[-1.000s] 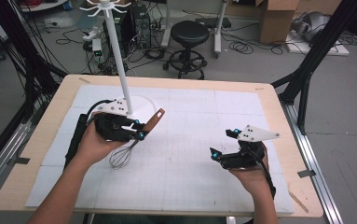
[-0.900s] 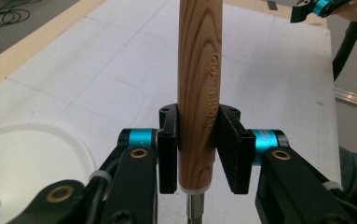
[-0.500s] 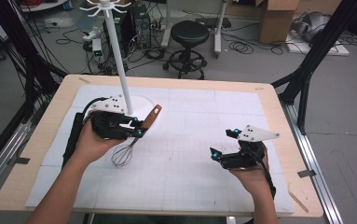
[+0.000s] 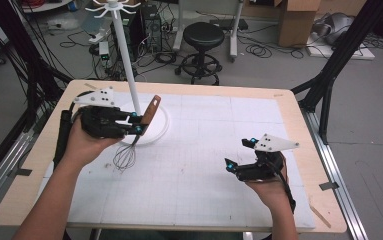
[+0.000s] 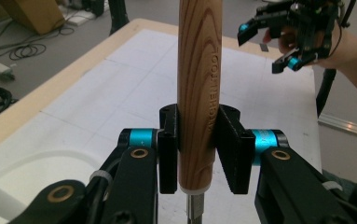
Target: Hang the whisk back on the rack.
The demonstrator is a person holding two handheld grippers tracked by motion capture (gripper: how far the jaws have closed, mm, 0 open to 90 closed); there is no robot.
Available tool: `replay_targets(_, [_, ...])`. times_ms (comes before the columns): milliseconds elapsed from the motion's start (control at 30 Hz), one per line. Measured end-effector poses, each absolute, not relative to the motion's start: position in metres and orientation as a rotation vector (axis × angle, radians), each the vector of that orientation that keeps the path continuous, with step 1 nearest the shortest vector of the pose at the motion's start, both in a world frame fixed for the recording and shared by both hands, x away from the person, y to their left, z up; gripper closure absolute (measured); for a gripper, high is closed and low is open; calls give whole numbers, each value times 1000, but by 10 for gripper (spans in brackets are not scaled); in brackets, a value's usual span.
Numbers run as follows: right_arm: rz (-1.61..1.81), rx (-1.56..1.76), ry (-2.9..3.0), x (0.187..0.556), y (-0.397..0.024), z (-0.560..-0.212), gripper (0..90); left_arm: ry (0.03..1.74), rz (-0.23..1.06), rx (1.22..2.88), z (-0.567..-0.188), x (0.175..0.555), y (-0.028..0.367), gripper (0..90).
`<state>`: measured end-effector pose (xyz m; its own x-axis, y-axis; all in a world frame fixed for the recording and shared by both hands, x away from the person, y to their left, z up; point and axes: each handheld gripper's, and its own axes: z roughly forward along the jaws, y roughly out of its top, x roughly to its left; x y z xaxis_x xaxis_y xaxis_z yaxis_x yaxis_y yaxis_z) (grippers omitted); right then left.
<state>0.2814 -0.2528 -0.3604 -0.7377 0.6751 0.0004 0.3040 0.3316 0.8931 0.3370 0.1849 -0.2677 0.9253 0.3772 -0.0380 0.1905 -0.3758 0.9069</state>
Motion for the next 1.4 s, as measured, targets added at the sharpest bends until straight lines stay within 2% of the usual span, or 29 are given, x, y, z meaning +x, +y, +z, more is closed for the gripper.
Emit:
replay_targets(600, [1372,874,2238,282,-252,-362,109,472,302,1901,-211,363,220,709])
replay_targets(1400, [1370,873,2241,283,-252,-362,109,567,490,1811,-156,379,237,709])
